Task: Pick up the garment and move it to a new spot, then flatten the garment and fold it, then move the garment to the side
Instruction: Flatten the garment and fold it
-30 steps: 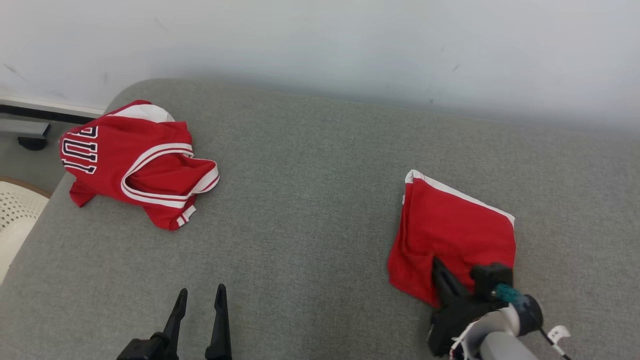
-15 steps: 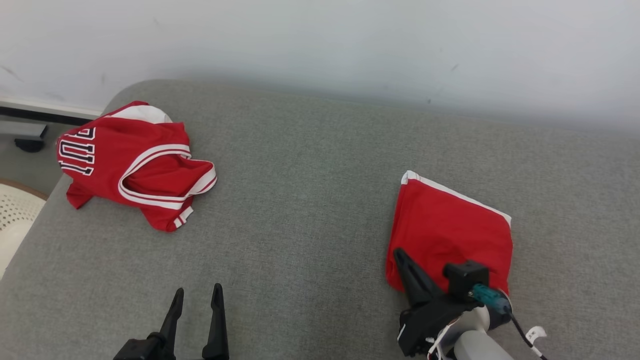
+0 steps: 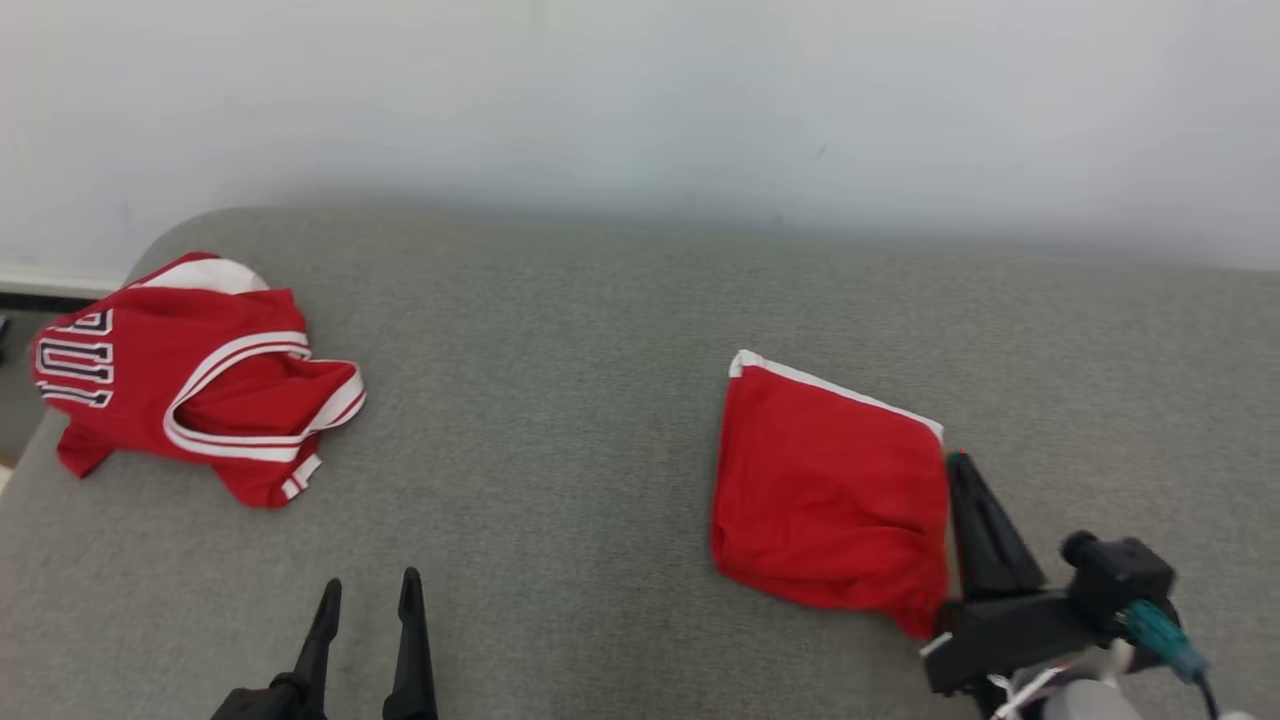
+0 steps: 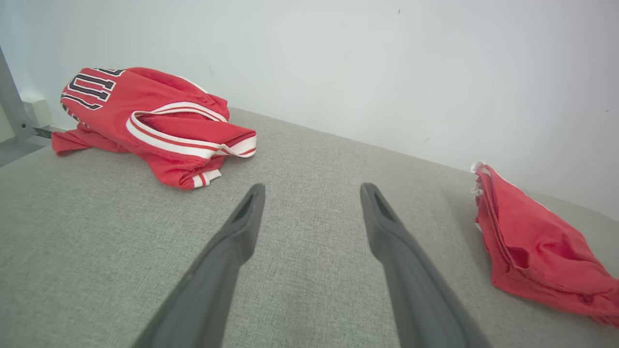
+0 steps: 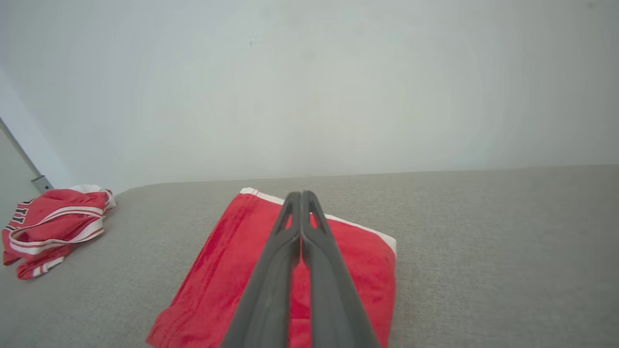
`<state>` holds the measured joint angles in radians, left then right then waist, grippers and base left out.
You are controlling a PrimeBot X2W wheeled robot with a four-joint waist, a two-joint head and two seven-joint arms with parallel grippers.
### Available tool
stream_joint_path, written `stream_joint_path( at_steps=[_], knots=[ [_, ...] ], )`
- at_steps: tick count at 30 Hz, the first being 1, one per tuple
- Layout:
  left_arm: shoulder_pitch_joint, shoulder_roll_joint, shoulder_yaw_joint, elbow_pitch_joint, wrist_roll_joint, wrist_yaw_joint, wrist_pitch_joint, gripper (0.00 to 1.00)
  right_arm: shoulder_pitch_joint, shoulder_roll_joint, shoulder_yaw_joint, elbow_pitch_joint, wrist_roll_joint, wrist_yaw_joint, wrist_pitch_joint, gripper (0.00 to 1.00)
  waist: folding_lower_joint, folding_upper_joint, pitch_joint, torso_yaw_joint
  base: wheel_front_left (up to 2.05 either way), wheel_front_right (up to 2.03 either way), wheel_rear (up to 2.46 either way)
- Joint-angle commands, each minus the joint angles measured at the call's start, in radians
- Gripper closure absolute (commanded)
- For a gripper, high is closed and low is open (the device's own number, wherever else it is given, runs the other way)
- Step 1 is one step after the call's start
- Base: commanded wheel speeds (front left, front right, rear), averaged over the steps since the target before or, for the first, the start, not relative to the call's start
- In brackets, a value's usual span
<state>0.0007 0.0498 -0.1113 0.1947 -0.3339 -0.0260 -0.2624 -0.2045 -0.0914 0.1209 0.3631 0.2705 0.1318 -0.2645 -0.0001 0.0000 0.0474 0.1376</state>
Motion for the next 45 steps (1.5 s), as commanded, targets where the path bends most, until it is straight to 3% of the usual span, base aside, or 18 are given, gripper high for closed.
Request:
stream_joint_path(
  at_steps=[1, 10, 12, 13, 14, 15, 16, 30, 45],
  knots=[
    [0.019, 0.001, 0.010, -0.009, 0.018, 0.002, -0.002, 0.00, 0.035, -0.007, -0.035, -0.030, -0.009, -0.002, -0.001, 1.00, 0.0001, 0.0000, -0.015, -0.041, 0.00, 0.00, 0.00],
    [0.048, 0.001, 0.053, -0.029, 0.097, -0.017, -0.002, 0.00, 0.162, 0.017, -0.158, -0.130, -0.029, -0.002, -0.001, 1.00, 0.0001, 0.0000, -0.031, -0.116, 0.00, 0.00, 0.00],
    [0.051, 0.001, 0.062, -0.037, 0.121, -0.015, -0.002, 0.00, 0.185, 0.023, -0.176, -0.144, -0.036, -0.002, -0.001, 0.60, 0.0001, 0.0000, -0.036, -0.119, 0.00, 0.00, 0.00],
    [0.057, 0.001, 0.065, -0.035, 0.132, -0.016, -0.002, 0.00, 0.198, 0.027, -0.183, -0.146, -0.039, -0.002, -0.001, 0.53, 0.0001, 0.0000, -0.039, -0.120, 0.00, 0.00, 0.00],
    [0.061, 0.001, 0.071, -0.038, 0.140, -0.016, -0.002, 0.00, 0.212, 0.030, -0.187, -0.150, -0.043, -0.002, -0.001, 0.18, 0.0001, 0.0000, -0.042, -0.120, 0.00, 0.00, 0.00],
    [0.061, 0.001, 0.071, -0.038, 0.140, -0.016, -0.002, 0.00, 0.212, 0.030, -0.187, -0.150, -0.043, -0.002, -0.001, 0.18, 0.0001, 0.0000, -0.042, -0.120, 0.00, 0.00, 0.00],
    [0.067, 0.001, 0.081, -0.042, 0.157, -0.019, -0.002, 0.00, 0.236, 0.035, -0.197, -0.163, -0.051, -0.002, -0.001, 0.00, 0.0001, 0.0000, -0.048, -0.119, 0.00, 0.00, 0.00],
    [0.112, 0.001, 0.092, -0.070, 0.224, -0.017, -0.002, 0.00, 0.338, 0.041, -0.164, -0.172, -0.086, -0.002, -0.001, 0.00, 0.0001, 0.0000, -0.077, -0.103, 0.00, 0.00, 0.00],
    [0.123, 0.001, 0.095, -0.071, 0.226, -0.005, -0.002, 0.00, 0.341, 0.041, -0.153, -0.165, -0.092, -0.002, -0.001, 0.00, 0.0001, 0.0000, -0.080, -0.098, 0.00, 0.00, 0.00]
  ],
)
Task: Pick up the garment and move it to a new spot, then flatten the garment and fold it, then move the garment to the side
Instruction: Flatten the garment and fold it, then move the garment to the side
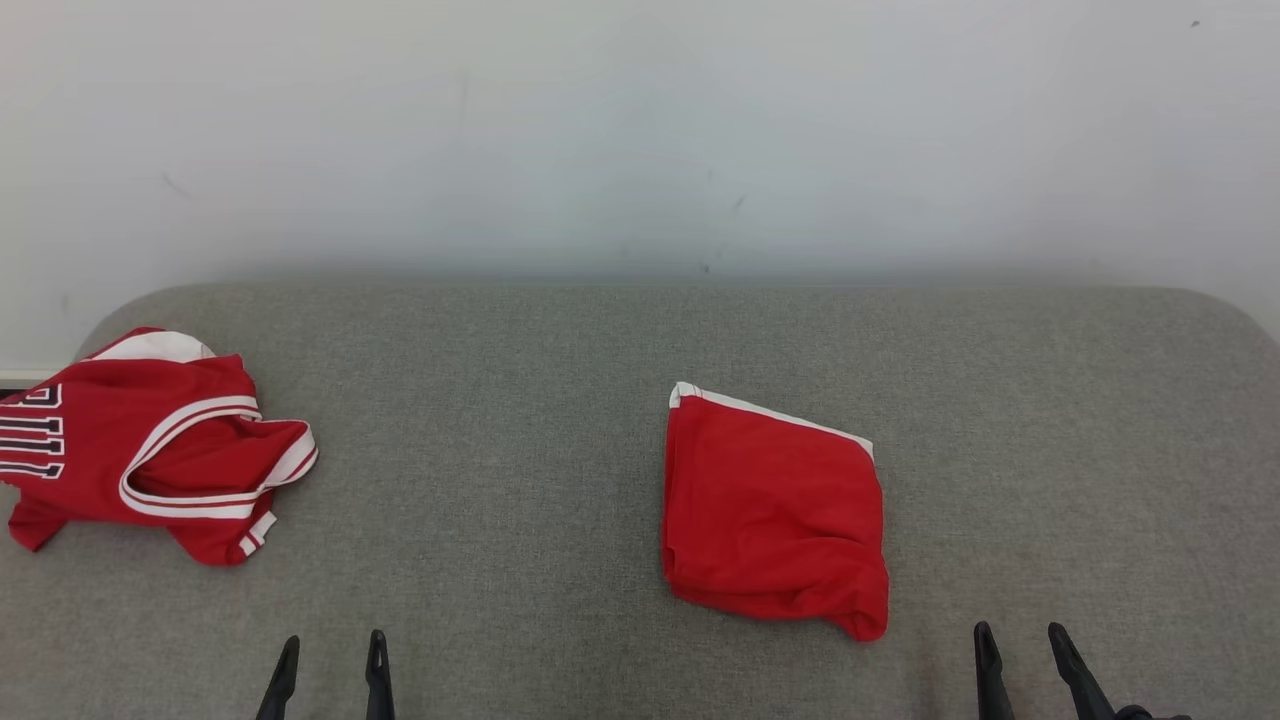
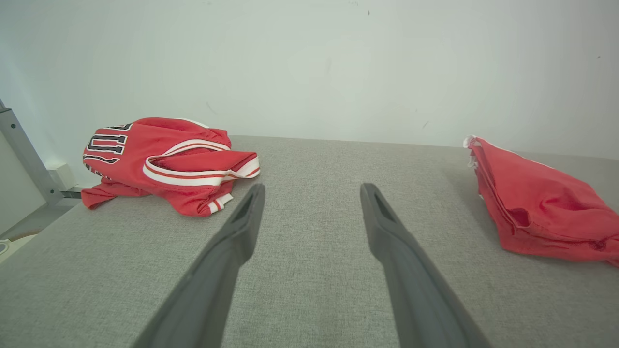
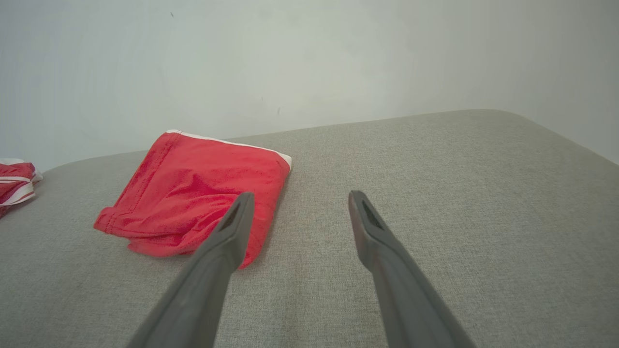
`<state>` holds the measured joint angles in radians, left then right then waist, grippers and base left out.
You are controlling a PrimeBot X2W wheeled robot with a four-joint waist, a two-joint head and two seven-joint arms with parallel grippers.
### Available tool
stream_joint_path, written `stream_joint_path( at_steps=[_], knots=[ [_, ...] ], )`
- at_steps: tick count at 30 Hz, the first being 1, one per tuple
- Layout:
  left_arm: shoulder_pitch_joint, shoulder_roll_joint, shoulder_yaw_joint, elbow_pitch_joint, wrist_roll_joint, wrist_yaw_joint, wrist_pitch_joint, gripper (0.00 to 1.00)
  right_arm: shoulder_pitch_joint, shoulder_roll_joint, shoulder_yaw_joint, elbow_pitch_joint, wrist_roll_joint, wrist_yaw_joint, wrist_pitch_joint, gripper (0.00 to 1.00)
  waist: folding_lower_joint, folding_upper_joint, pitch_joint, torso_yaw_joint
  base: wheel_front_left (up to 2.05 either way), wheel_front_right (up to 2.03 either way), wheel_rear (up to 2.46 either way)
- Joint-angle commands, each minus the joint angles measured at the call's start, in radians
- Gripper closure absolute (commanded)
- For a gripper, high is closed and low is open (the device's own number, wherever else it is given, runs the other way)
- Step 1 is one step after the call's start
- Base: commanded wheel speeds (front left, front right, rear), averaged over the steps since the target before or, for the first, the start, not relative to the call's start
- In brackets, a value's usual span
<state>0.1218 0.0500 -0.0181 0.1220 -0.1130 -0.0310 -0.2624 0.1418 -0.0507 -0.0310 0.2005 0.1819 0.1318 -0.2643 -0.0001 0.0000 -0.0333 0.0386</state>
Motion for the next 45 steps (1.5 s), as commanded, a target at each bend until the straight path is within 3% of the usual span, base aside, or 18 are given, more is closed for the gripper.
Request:
stream_joint_path(
  at_steps=[1, 45],
  knots=[
    [0.000, 0.001, 0.002, 0.004, 0.010, -0.001, -0.002, 0.00, -0.006, 0.000, -0.002, -0.002, -0.005, -0.002, -0.001, 0.00, 0.0001, 0.0000, 0.001, 0.002, 0.00, 0.00, 0.00],
    [-0.007, 0.001, 0.015, 0.004, 0.012, -0.011, -0.002, 0.00, 0.001, 0.000, -0.011, -0.003, -0.012, -0.002, -0.001, 0.00, 0.0001, 0.0000, 0.022, -0.010, 0.00, 0.00, 0.00]
  ],
)
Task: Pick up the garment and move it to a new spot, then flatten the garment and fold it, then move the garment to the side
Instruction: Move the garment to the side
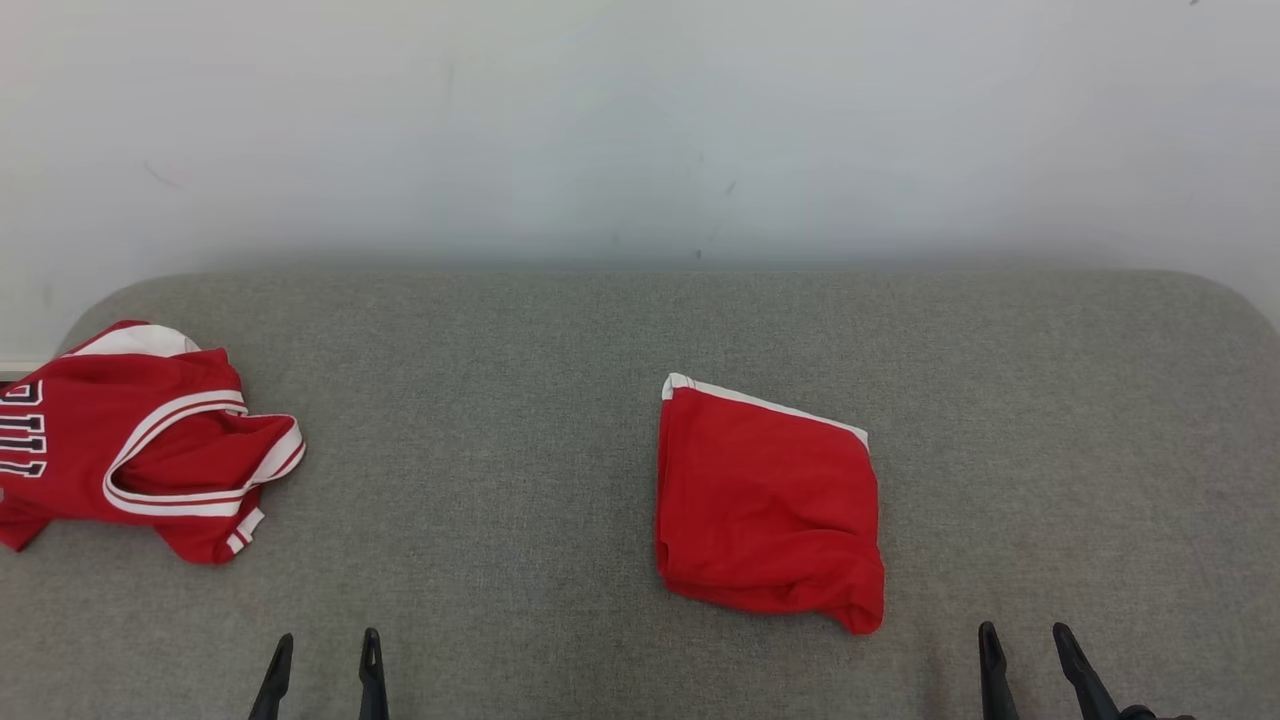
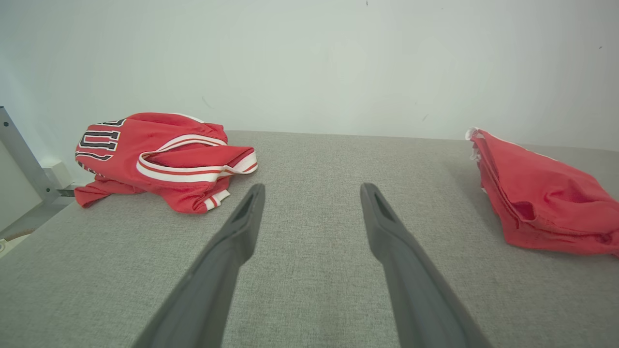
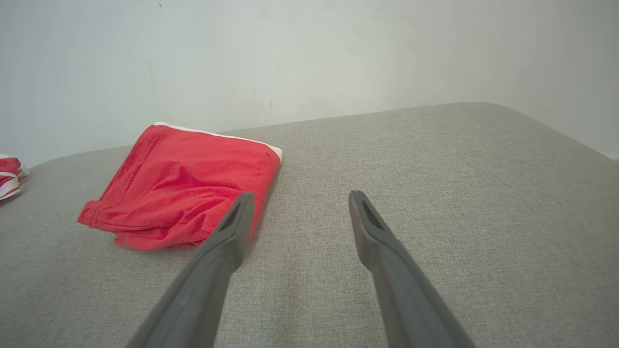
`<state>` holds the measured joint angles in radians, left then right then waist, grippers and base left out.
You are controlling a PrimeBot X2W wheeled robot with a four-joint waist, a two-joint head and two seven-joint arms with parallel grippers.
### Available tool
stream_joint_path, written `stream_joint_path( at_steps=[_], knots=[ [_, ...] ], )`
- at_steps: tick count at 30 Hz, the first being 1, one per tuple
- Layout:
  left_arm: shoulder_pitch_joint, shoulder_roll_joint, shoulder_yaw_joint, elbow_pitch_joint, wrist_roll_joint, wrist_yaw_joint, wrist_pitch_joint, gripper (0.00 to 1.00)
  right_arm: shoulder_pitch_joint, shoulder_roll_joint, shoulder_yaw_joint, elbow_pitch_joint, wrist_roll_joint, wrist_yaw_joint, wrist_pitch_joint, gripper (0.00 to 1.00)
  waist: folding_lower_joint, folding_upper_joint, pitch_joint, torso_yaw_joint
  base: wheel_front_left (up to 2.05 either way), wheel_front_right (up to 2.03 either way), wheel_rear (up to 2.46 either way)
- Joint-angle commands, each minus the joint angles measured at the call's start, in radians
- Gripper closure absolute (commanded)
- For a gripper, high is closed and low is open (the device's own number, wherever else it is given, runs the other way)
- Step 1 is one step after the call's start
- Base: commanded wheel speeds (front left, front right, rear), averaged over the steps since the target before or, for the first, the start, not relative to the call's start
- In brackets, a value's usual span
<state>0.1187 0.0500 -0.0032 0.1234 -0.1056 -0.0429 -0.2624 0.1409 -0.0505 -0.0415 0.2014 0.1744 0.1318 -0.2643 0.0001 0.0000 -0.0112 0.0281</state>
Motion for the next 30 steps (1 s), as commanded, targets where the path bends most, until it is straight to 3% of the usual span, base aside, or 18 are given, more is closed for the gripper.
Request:
stream_joint_path(
  at_steps=[1, 8, 14, 19, 30],
  knots=[
    [-0.003, 0.001, 0.000, 0.003, 0.003, 0.001, -0.002, 0.00, 0.003, 0.000, 0.000, -0.003, -0.005, -0.002, -0.001, 0.00, -0.0001, 0.0000, 0.000, 0.001, 0.00, 0.00, 0.00],
    [-0.011, 0.001, -0.006, 0.008, -0.004, -0.002, -0.002, 0.00, -0.030, 0.000, 0.005, 0.009, 0.003, -0.002, -0.001, 0.00, -0.0001, 0.0000, 0.000, 0.012, 0.00, 0.00, 0.00],
    [-0.021, 0.001, -0.021, 0.014, -0.008, 0.004, -0.002, 0.00, -0.143, 0.000, 0.034, 0.103, -0.023, -0.002, -0.001, 0.00, -0.0001, 0.0000, 0.000, 0.036, 0.00, 0.00, 0.00],
    [-0.025, 0.001, -0.042, 0.020, -0.012, 0.000, -0.002, 0.00, -0.302, 0.000, 0.035, 0.311, -0.039, -0.002, -0.001, 0.00, -0.0001, 0.0000, 0.002, 0.071, 0.00, 0.00, 0.00],
    [-0.056, 0.001, -0.099, 0.037, -0.022, -0.007, -0.002, 0.00, -0.581, -0.001, -0.117, 0.754, -0.112, -0.002, -0.001, 0.00, -0.0001, 0.0000, 0.023, 0.180, 0.00, 0.00, 0.00]
  ],
)
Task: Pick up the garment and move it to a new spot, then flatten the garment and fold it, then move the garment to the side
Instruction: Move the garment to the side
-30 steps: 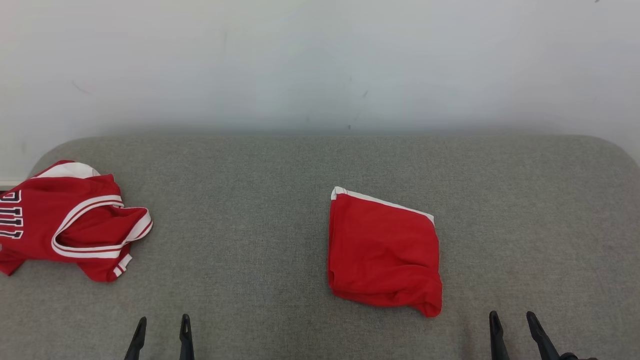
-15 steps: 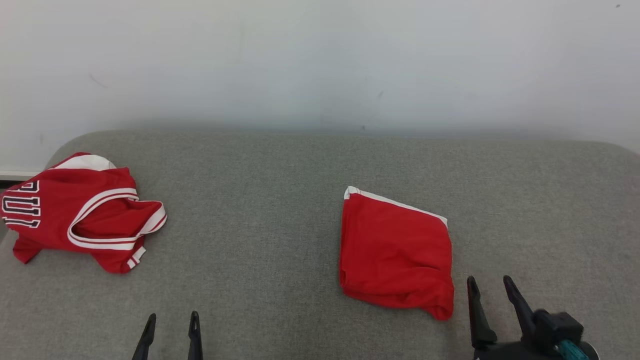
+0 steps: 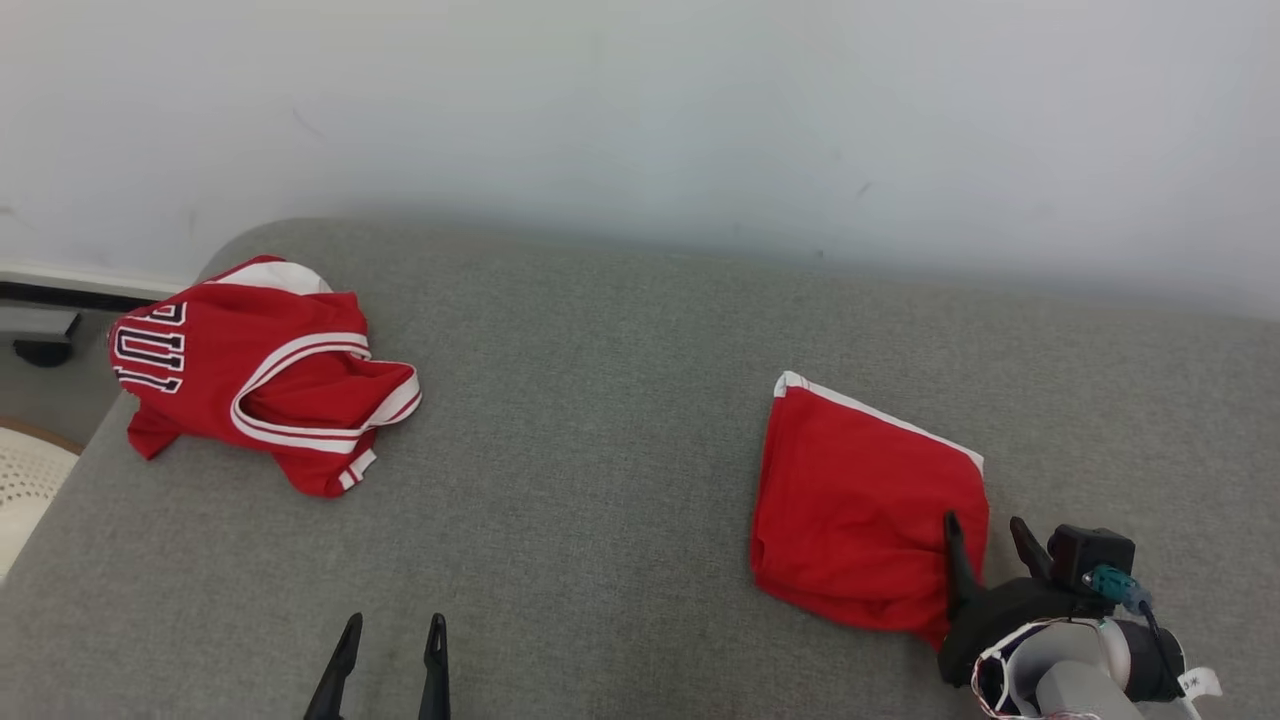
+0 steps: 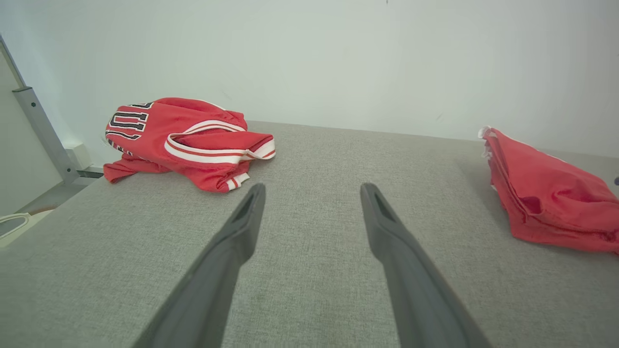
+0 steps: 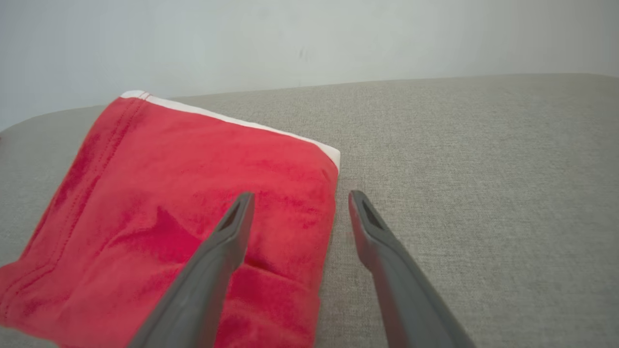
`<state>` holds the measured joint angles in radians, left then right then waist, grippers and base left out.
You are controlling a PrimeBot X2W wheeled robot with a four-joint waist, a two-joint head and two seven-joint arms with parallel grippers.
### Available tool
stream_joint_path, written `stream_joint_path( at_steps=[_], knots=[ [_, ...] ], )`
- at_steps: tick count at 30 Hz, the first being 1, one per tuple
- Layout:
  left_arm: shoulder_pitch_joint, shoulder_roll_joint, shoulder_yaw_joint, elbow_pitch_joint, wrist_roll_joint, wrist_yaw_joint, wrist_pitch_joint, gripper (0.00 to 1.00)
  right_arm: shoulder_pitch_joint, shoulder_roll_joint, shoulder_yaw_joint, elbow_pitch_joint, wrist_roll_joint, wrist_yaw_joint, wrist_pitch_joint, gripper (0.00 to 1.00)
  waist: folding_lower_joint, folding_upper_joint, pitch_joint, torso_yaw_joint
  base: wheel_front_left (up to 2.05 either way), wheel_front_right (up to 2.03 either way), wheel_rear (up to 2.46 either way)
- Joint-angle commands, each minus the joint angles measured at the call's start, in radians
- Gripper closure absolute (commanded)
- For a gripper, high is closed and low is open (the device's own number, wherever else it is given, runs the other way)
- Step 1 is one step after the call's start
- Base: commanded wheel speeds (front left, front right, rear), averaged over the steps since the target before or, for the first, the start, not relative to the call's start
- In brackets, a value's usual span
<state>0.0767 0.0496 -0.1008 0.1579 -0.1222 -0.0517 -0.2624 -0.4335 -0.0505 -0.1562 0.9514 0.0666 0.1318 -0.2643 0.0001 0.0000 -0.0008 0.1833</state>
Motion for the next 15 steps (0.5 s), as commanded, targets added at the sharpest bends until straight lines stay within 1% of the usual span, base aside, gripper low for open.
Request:
stream_joint_path(
  at_steps=[1, 9, 13, 14, 15],
  knots=[
    [-0.019, 0.001, -0.007, 0.002, -0.007, 0.002, -0.002, 0.00, -0.027, -0.002, -0.022, 0.031, -0.016, -0.002, -0.001, 0.00, -0.0001, 0.0000, 0.020, 0.032, 0.00, 0.00, 0.00],
    [-0.053, 0.001, -0.037, 0.003, -0.013, 0.005, -0.002, 0.00, -0.124, -0.033, -0.153, 0.239, -0.100, -0.002, 0.002, 0.00, -0.0001, 0.0000, 0.071, 0.069, 0.00, 0.00, 0.00],
    [-0.066, 0.001, -0.034, 0.005, -0.012, 0.003, -0.002, 0.00, -0.145, -0.018, -0.189, 0.292, -0.114, -0.002, 0.003, 0.00, -0.0001, 0.0000, 0.084, 0.072, 0.00, 0.00, 0.00],
    [-0.067, 0.001, -0.033, 0.005, -0.012, 0.004, -0.002, 0.00, -0.147, -0.014, -0.193, 0.299, -0.111, -0.002, 0.004, 0.51, -0.0001, 0.0000, 0.085, 0.070, 0.00, 0.00, 0.00],
    [-0.068, 0.001, -0.031, 0.005, -0.012, 0.005, -0.002, 0.00, -0.147, -0.009, -0.194, 0.308, -0.111, -0.002, 0.005, 0.60, -0.0001, 0.0000, 0.085, 0.068, 0.00, 0.00, 0.00]
  ],
)
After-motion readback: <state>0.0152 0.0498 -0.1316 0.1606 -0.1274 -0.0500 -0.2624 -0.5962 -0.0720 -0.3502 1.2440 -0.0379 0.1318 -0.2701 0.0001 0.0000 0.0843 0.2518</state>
